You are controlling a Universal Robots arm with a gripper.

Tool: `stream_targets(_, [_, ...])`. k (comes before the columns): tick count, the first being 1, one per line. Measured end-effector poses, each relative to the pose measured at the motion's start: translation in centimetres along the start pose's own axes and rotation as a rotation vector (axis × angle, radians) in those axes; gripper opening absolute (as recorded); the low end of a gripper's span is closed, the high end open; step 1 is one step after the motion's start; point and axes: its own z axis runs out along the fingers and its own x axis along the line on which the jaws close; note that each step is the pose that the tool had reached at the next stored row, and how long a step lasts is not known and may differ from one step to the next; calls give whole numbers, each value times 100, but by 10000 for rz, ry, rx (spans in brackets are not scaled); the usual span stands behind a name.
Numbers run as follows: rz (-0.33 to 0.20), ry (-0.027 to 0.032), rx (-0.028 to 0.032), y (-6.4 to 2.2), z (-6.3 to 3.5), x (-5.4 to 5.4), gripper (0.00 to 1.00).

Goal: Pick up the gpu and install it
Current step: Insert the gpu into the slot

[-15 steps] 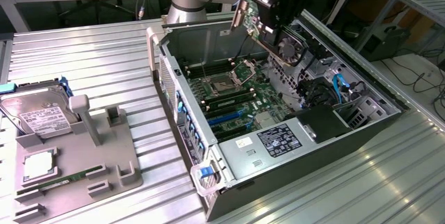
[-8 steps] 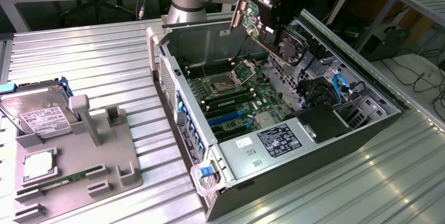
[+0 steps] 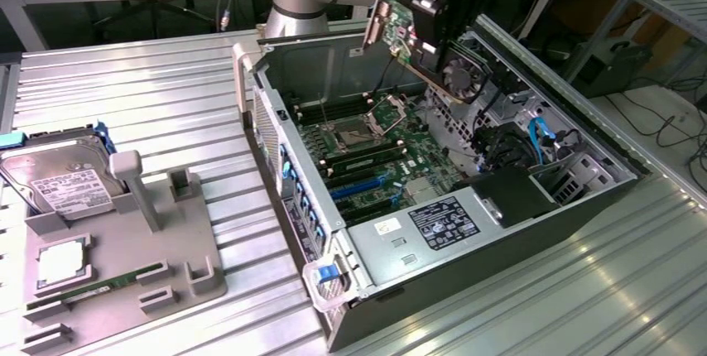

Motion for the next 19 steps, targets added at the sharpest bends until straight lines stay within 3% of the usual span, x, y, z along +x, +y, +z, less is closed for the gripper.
stream_targets(9, [-606, -36, -64, -13, 0, 5, 27])
stream_targets(19, [-1098, -52, -88, -17, 0, 7, 27])
